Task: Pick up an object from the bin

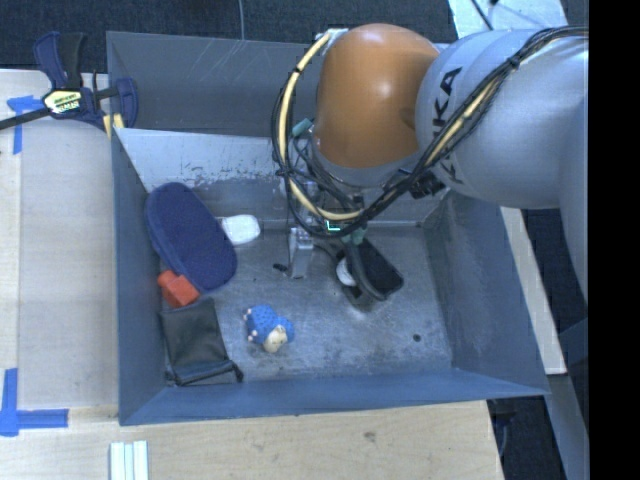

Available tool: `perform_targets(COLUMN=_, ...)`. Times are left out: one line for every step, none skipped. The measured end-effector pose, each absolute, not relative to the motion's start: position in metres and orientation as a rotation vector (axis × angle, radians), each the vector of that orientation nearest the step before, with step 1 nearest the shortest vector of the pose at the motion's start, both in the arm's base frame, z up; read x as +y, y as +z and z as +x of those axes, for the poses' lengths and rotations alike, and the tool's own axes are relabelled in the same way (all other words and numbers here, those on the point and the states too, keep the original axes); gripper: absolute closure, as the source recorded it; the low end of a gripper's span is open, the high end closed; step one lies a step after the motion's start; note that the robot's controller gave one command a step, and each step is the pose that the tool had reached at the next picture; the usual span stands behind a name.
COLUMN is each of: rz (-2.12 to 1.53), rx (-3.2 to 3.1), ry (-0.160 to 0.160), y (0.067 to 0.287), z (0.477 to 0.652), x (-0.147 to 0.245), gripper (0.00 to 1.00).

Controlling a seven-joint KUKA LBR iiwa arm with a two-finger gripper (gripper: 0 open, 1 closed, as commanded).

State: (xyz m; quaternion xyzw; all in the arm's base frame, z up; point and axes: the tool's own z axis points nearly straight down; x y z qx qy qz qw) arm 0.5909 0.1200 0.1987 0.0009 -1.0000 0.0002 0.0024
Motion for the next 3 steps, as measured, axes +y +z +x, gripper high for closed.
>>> perform_targets(rz=-0.314, rx=-3.121, ry=0.003, y=0.111, z=0.521, x=0.161, gripper=0.0)
perform_targets(rz=0.398, rx=-3.115, ry=0.001, y=0.069, z=0.52, x=0.132, gripper=0.0)
perform_targets(rz=0.396, rx=-3.119, ry=-0.001, y=0.071, z=0.521, x=0.133, gripper=1.0)
